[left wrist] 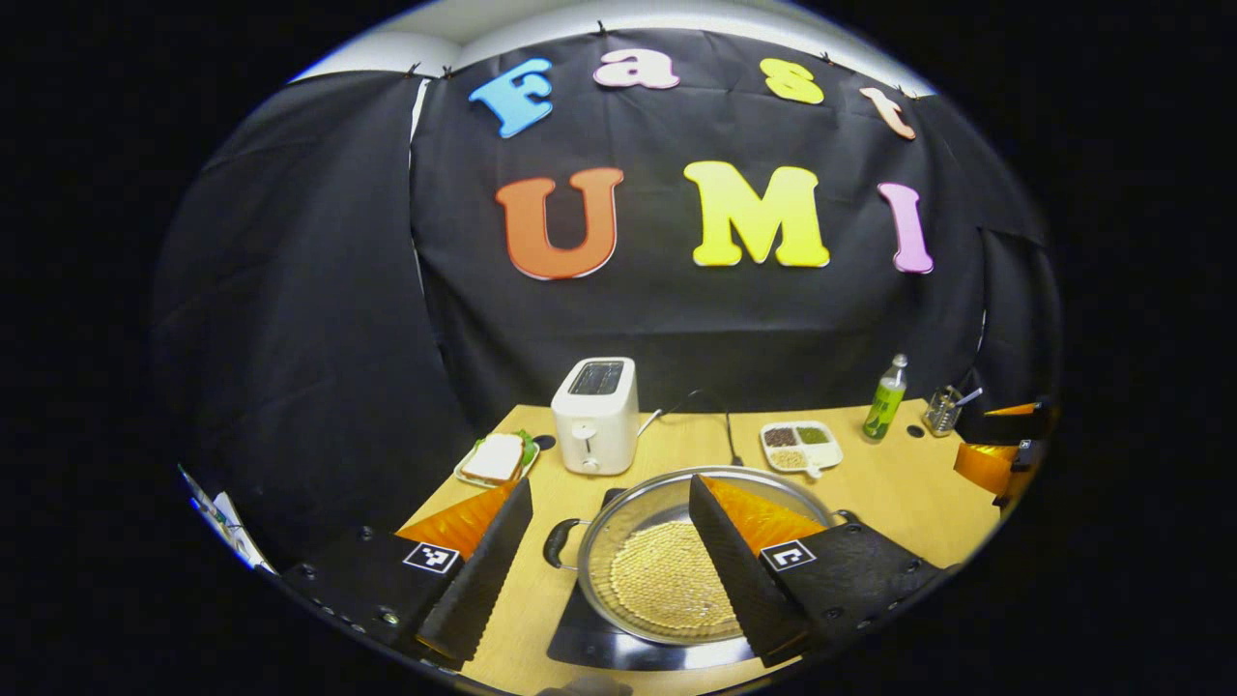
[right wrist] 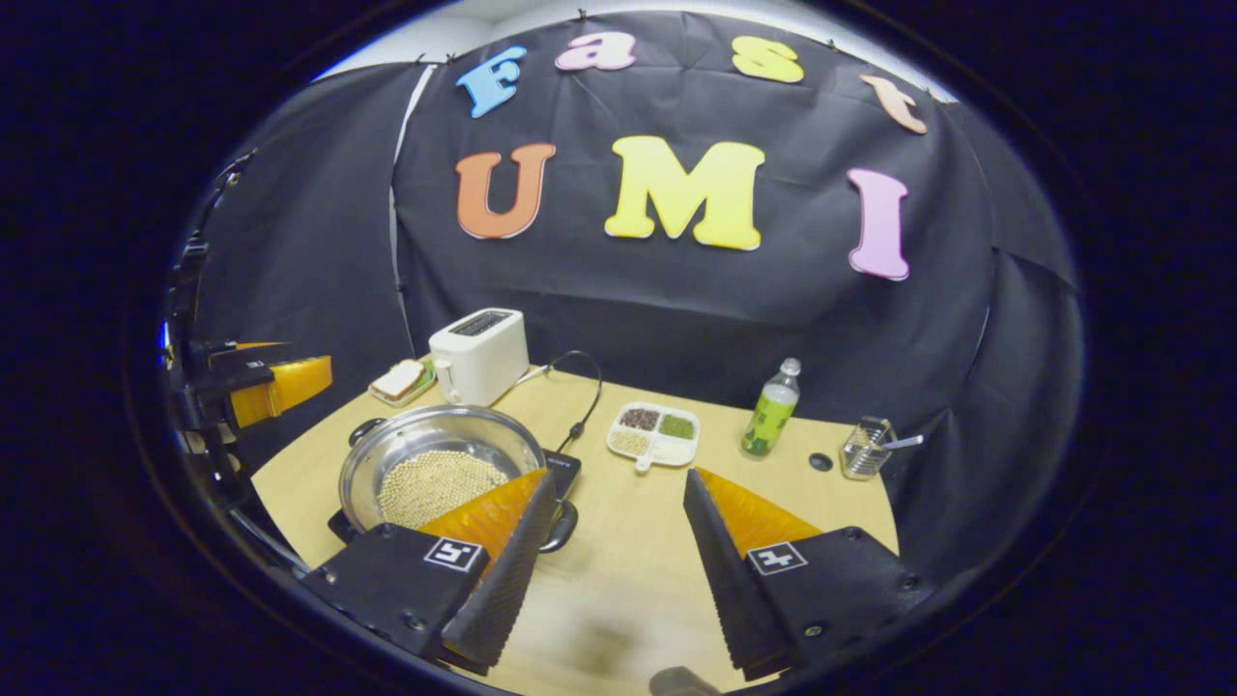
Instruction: First push the handle of the pot to place it horizontally, then grasp the pot with both hands and set it on the induction cooktop.
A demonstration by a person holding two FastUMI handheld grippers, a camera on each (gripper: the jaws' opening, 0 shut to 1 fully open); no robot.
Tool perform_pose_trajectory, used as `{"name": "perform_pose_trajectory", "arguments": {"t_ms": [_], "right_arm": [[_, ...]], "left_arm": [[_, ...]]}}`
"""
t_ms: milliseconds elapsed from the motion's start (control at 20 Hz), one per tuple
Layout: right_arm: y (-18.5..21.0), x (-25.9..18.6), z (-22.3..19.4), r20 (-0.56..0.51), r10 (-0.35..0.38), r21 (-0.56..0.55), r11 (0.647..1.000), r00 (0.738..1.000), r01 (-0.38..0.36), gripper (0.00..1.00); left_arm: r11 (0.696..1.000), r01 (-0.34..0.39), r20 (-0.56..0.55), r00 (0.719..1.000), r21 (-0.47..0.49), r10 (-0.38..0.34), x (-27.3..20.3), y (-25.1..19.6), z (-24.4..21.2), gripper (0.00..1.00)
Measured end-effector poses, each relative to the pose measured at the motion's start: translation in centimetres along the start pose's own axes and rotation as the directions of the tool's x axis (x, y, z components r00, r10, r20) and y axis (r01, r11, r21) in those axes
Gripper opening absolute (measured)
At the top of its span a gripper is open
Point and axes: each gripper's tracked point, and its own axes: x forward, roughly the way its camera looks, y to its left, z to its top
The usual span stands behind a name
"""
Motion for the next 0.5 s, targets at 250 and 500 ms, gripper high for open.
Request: {"name": "perform_pose_trajectory", "arguments": {"t_ms": [250,500], "right_arm": [[-6.8,-7.5,4.5,0.134,-0.048,0.053,0.998,0.99,0.041,1.0],[-13.1,-14.9,8.0,0.255,-0.099,0.097,0.992,0.962,0.076,1.0]], "left_arm": [[0.995,0.096,0.132,0.987,-0.007,-0.094,-6.3,-8.7,6.4,0.96],[0.986,0.167,0.298,0.942,-0.017,-0.155,-12.5,-15.2,13.0,0.96]]}}
